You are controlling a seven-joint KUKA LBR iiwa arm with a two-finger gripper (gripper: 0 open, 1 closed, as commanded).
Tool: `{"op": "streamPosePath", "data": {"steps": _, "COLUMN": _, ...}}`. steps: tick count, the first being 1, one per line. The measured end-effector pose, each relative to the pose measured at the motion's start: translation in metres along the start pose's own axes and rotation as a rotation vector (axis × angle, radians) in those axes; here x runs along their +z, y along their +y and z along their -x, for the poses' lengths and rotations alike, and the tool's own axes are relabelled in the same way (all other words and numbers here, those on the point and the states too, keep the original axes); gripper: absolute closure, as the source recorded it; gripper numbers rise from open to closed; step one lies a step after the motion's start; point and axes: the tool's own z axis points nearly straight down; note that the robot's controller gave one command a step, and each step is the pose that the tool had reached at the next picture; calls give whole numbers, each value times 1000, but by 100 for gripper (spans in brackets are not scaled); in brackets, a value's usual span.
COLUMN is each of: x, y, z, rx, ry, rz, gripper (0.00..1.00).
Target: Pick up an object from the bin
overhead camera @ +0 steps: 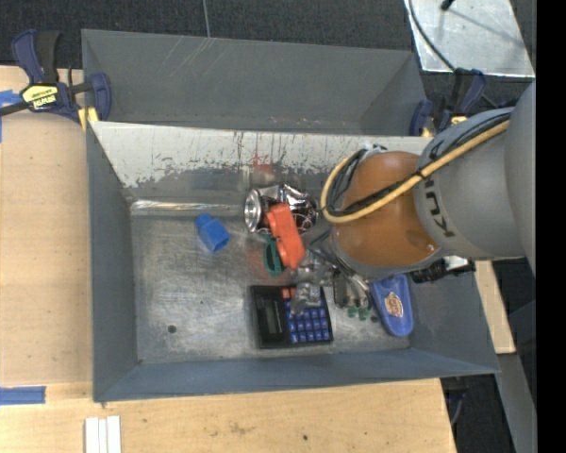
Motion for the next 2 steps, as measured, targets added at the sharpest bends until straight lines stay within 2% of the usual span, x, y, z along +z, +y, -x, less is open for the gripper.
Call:
{"op": "streamPosePath", "data": {"steps": 1, "x": 0, "y": 0, "z": 0, "rx": 0, "ry": 0, "rz": 0, "gripper": 100}}
{"op": "streamPosePath", "data": {"steps": 2, "x": -140, "y": -25, "z": -9, "rx": 5, "ry": 36, "rz": -1, "gripper": 100}}
